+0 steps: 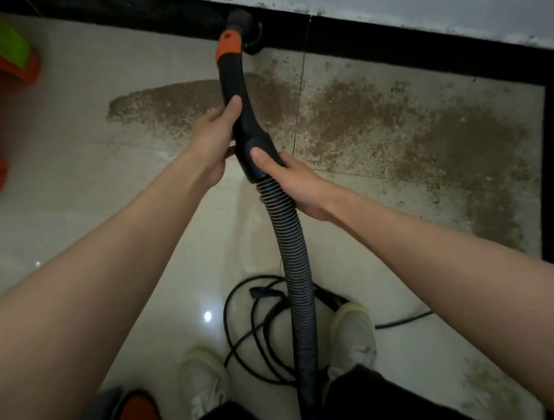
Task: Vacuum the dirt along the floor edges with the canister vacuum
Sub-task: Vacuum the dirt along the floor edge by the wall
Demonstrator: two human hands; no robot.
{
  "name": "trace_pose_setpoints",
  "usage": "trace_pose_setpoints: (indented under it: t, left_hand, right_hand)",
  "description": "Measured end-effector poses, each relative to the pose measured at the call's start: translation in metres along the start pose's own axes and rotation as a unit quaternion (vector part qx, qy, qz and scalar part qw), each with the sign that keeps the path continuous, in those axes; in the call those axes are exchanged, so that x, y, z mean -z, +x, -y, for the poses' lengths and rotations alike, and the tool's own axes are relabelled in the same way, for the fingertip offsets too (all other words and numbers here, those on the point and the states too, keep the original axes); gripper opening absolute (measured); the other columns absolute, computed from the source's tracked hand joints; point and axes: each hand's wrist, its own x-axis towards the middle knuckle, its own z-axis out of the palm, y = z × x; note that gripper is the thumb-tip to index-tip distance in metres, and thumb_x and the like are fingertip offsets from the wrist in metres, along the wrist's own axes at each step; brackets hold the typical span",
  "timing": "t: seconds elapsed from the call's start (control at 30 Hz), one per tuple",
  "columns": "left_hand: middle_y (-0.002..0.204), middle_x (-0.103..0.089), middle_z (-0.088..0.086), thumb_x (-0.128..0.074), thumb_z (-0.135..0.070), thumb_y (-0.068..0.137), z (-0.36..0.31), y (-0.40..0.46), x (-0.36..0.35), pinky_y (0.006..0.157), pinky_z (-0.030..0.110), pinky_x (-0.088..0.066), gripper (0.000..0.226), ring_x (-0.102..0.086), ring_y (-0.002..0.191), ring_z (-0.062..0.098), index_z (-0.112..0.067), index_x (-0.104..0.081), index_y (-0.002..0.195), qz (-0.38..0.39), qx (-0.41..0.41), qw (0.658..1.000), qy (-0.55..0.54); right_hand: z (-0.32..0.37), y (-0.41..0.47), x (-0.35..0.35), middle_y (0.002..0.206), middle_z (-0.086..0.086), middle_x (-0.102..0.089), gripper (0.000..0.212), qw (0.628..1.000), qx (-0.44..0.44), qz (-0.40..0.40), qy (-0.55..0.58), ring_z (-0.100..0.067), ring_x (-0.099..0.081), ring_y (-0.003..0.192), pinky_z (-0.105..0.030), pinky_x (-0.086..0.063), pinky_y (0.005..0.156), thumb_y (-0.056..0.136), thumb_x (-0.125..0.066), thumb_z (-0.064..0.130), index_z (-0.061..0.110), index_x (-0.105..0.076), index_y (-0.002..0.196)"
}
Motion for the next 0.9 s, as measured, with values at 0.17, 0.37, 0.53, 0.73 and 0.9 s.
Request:
trace_pose_setpoints:
  t: [0.17, 0.37, 0.53, 0.73, 0.9]
  left_hand:
    - [0.108, -0.069, -0.002, -0.043, -0.036, 0.101, -0.038, -0.065, 0.021, 0.085, 0.028, -0.045, 0.028, -0.063, 0.095, 0.011, -0.019, -0.064, 0.107, -0.018, 0.016, 0.999, 0.022]
    - [0.109, -0.062, 0.004, -0.039, 0.01, 0.091, -0.06, -0.144, 0.041, 0.07, 0.02, -0.042, 0.045, -0.056, 0.088, 0.013, -0.005, -0.053, 0.131, -0.003, 0.075, 0.985, 0.153]
    - [0.132, -0.051, 0.002, -0.063, -0.007, 0.089, -0.055, -0.209, 0.045, 0.095, 0.022, -0.041, 0.063, -0.051, 0.118, 0.015, -0.019, -0.034, 0.144, 0.283, 0.195, 0.904, 0.254]
    - [0.117, -0.063, 0.004, -0.071, -0.011, 0.085, -0.036, -0.242, 0.023, 0.087, 0.017, -0.048, 0.046, -0.061, 0.1, 0.013, -0.009, -0.05, 0.126, 0.256, 0.132, 0.925, 0.247]
    - [0.099, -0.057, -0.017, -0.068, -0.021, 0.087, -0.036, -0.245, 0.039, 0.066, 0.005, -0.041, 0.038, -0.054, 0.087, -0.006, -0.024, -0.043, 0.115, 0.249, 0.082, 0.91, 0.321]
  right_hand:
    - [0.055, -0.052, -0.009, 0.108, -0.007, -0.062, 0.045, 0.996, -0.019, 0.07, 0.057, -0.013, -0.058, 0.09, -0.025, -0.047, 0.082, 0.1, -0.051, 0.037, 0.005, -0.051, 0.132]
    - [0.135, -0.108, -0.015, 0.092, 0.001, -0.062, 0.03, 0.99, -0.036, 0.092, 0.096, -0.008, -0.06, 0.077, -0.022, -0.049, 0.073, 0.102, -0.048, 0.037, 0.014, -0.05, 0.121]
    - [0.189, -0.139, -0.017, 0.084, 0.006, -0.063, 0.027, 0.987, -0.024, 0.08, 0.137, -0.004, -0.062, 0.072, -0.024, -0.047, 0.074, 0.103, -0.044, 0.038, 0.014, -0.05, 0.115]
    - [0.211, -0.168, -0.032, 0.081, 0.005, -0.062, 0.029, 0.982, -0.016, 0.042, 0.181, -0.008, -0.061, 0.073, -0.027, -0.049, 0.079, 0.104, -0.042, 0.04, 0.012, -0.045, 0.113]
    - [0.21, -0.186, -0.024, 0.066, 0.009, -0.066, 0.03, 0.974, -0.01, 0.017, 0.226, -0.005, -0.063, 0.065, -0.023, -0.051, 0.075, 0.104, -0.041, 0.04, 0.015, -0.054, 0.096]
